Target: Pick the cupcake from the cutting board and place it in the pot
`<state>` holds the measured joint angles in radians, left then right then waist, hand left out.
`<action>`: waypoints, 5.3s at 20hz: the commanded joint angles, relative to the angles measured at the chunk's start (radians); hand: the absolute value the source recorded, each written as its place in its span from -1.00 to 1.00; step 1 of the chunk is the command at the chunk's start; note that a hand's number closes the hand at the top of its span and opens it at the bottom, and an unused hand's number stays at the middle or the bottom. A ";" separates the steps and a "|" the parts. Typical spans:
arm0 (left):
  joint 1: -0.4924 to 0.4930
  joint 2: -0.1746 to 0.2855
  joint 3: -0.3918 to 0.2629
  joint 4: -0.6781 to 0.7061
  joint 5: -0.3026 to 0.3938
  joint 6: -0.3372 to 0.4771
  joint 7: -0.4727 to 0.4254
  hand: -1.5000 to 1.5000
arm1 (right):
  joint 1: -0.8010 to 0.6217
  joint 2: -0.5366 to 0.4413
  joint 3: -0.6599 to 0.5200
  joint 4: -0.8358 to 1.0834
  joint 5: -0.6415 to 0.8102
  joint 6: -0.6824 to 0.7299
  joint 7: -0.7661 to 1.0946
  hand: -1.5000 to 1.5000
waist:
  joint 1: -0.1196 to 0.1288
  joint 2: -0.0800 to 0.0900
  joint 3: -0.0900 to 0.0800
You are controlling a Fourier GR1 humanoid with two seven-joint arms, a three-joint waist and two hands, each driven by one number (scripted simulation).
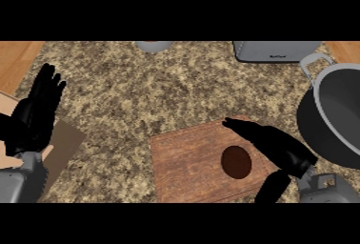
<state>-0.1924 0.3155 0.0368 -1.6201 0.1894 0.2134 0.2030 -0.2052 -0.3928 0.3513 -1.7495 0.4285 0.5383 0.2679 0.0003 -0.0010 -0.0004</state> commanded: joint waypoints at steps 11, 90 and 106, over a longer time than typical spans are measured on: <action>0.019 -0.057 0.045 0.002 -0.047 -0.063 -0.003 0.00 | 0.045 0.096 0.000 0.106 0.250 -0.025 -0.047 -1.00 | 0.000 0.001 0.000; -0.012 -0.122 0.110 0.012 -0.101 -0.130 -0.002 0.00 | 0.314 -0.211 -0.713 0.067 -0.310 -0.453 -0.590 1.00 | 0.016 0.006 0.001; -0.025 -0.124 0.106 0.021 -0.114 -0.133 -0.009 0.00 | -0.137 -0.178 -0.598 0.852 0.087 -0.696 -0.736 1.00 | 0.037 0.012 0.002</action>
<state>-0.2336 0.1960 0.1343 -1.6274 0.0639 0.0990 0.2435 -0.2241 -0.6127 -0.2677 -1.1029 0.5052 -0.1615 -0.4632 0.0242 0.0046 -0.0038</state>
